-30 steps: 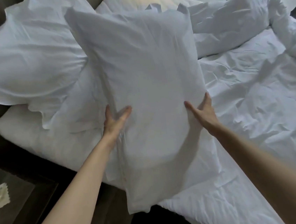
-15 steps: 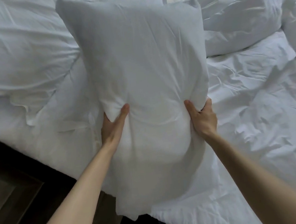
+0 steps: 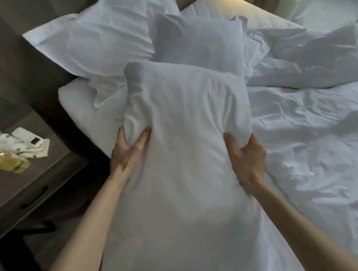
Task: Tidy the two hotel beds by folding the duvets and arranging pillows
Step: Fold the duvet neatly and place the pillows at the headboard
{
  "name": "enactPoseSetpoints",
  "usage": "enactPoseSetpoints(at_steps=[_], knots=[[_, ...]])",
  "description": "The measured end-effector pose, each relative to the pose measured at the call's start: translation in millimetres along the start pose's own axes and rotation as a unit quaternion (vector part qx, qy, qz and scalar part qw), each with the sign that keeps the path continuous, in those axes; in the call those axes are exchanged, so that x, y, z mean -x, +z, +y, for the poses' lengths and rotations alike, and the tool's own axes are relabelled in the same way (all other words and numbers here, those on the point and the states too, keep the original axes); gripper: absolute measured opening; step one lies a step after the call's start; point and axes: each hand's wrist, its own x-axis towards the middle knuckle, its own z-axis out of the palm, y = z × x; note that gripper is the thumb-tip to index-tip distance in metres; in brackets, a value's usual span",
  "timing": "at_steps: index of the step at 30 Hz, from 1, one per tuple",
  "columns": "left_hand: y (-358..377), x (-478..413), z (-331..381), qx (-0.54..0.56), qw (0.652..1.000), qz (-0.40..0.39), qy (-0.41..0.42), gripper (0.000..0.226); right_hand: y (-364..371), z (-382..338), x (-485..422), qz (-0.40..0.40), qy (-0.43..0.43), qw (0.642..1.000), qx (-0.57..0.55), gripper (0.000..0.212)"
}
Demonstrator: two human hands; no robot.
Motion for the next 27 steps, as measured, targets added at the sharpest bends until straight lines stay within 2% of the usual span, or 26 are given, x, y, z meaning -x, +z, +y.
enactPoseSetpoints(at_steps=[3, 4, 6, 8, 13, 18, 21, 23, 27], knots=[[-25, 44, -5, 0.024, 0.998, 0.050, 0.000, 0.094, -10, -20, 20, -0.037, -0.048, 0.998, -0.006, 0.036], [-33, 58, -8, 0.036, 0.997, 0.070, 0.003, 0.086, -14, -27, 27, -0.049, -0.064, 0.997, -0.009, 0.035], [-49, 87, -11, 0.066, 0.992, 0.111, 0.014, 0.055, -18, -41, 40, -0.075, -0.093, 0.993, -0.019, 0.033], [-68, 114, -13, 0.089, 0.984, 0.153, 0.027, 0.042, -19, -55, 56, -0.100, -0.120, 0.987, -0.034, 0.031], [-126, 177, -18, 0.115, 0.952, 0.280, 0.051, 0.049, -5, -104, 101, -0.176, -0.188, 0.963, -0.084, 0.034], [-191, 236, -40, 0.112, 0.918, 0.379, 0.041, 0.046, 31, -155, 156, -0.246, -0.275, 0.925, -0.084, 0.032], [-225, 271, -59, 0.108, 0.887, 0.449, 0.024, 0.052, 62, -178, 195, -0.295, -0.318, 0.896, -0.091, 0.029], [-248, 296, -75, 0.097, 0.864, 0.495, 0.005, 0.058, 82, -195, 228, -0.331, -0.351, 0.871, -0.087, 0.037], [-296, 340, -114, 0.095, 0.824, 0.556, -0.050, 0.051, 131, -223, 299, -0.398, -0.401, 0.820, -0.090, 0.043]])
